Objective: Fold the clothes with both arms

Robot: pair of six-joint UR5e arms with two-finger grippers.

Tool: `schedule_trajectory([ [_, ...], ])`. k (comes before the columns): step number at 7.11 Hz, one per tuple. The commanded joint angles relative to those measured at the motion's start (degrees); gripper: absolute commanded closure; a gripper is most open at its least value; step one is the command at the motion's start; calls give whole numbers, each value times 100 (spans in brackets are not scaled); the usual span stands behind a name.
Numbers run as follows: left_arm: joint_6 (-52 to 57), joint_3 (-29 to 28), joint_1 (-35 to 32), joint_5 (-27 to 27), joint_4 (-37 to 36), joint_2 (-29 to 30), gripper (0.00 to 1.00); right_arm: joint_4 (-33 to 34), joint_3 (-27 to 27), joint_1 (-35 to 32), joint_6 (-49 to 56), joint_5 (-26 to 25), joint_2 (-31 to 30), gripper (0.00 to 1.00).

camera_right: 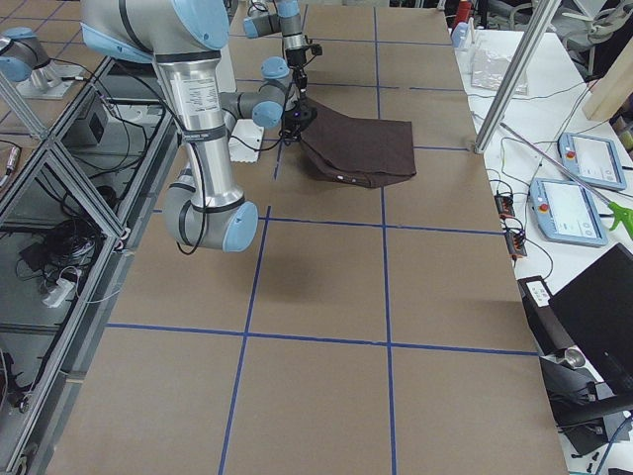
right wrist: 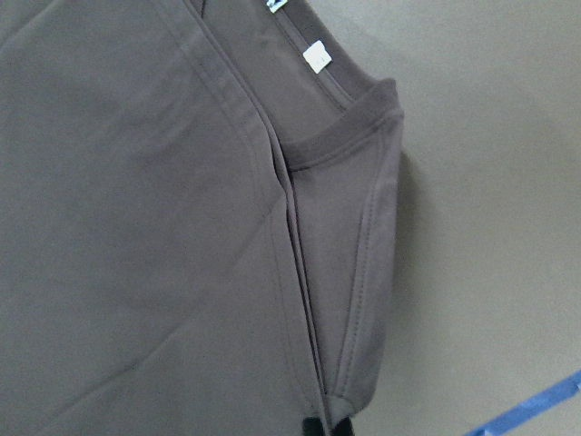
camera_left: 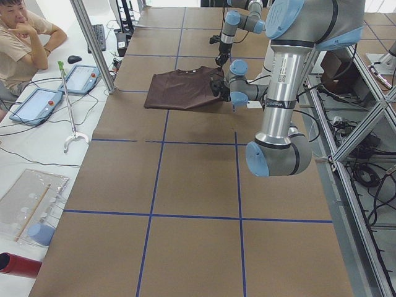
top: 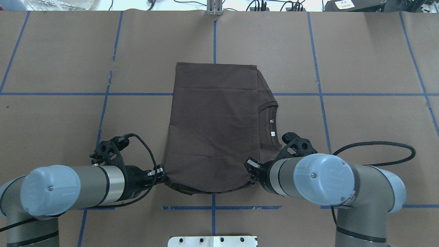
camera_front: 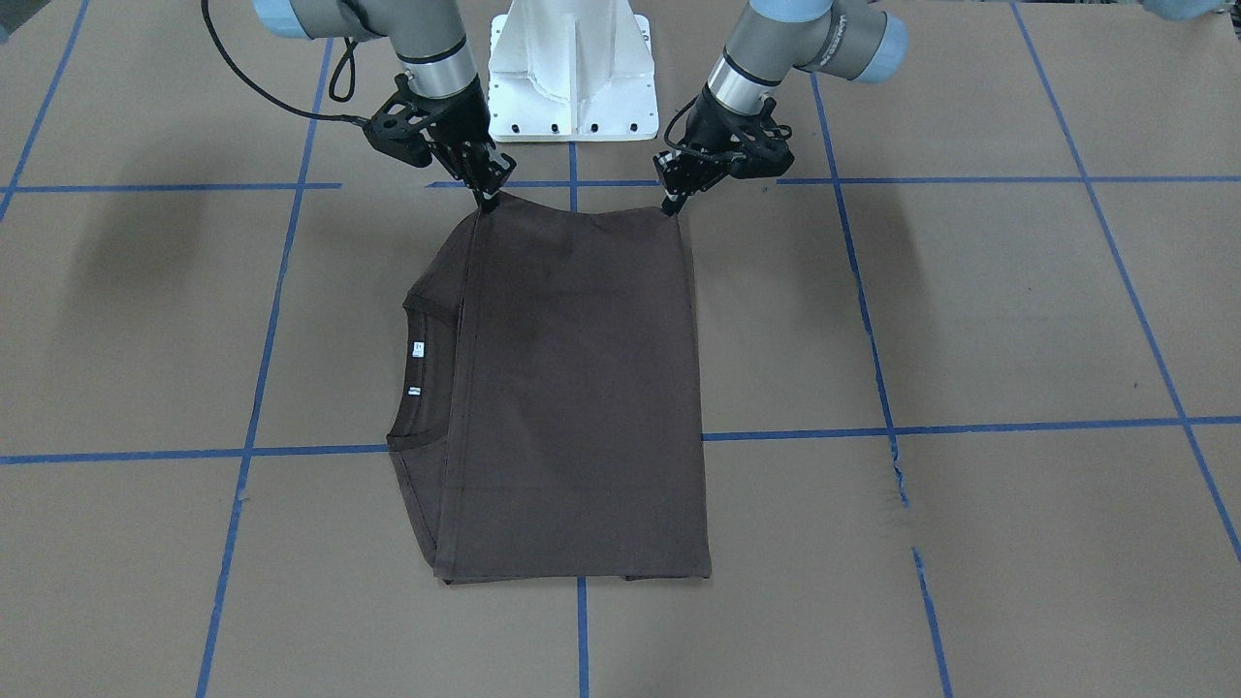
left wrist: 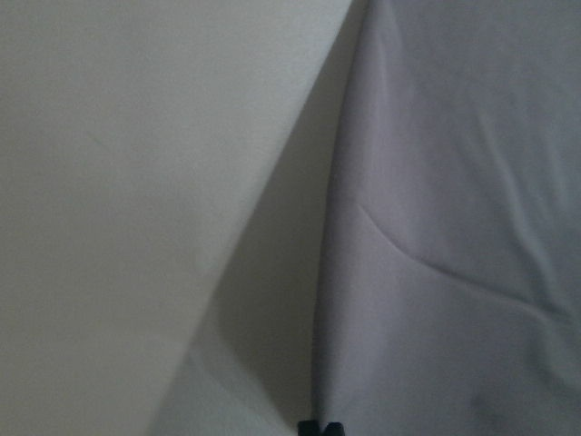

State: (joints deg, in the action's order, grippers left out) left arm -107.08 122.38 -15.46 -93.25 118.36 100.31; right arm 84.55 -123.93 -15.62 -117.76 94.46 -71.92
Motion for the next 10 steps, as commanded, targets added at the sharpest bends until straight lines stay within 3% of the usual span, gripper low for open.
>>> schedule_trajectory([
  [1,-426,620,-10,-141,-521,48,100,-9,-395,-429,59,405,10,100],
  [2,-271,498,-332,-115,-733,276,100,-61,-151,-903,182,580,298,100],
  [3,192,297,-822,-132,-1048,861,100,-62,364,-1352,374,695,719,100],
  [7,1100,-1606,-1968,-132,-1069,1979,100,-236,2297,-2242,981,758,1836,100],
  [9,1355,-2696,-2189,-106,-598,2439,100,-1365,3973,-2603,1044,1082,2390,100],
  [10,1522,-3676,-2285,-89,-29,2797,100,-1885,4756,-2691,1227,1144,2619,96],
])
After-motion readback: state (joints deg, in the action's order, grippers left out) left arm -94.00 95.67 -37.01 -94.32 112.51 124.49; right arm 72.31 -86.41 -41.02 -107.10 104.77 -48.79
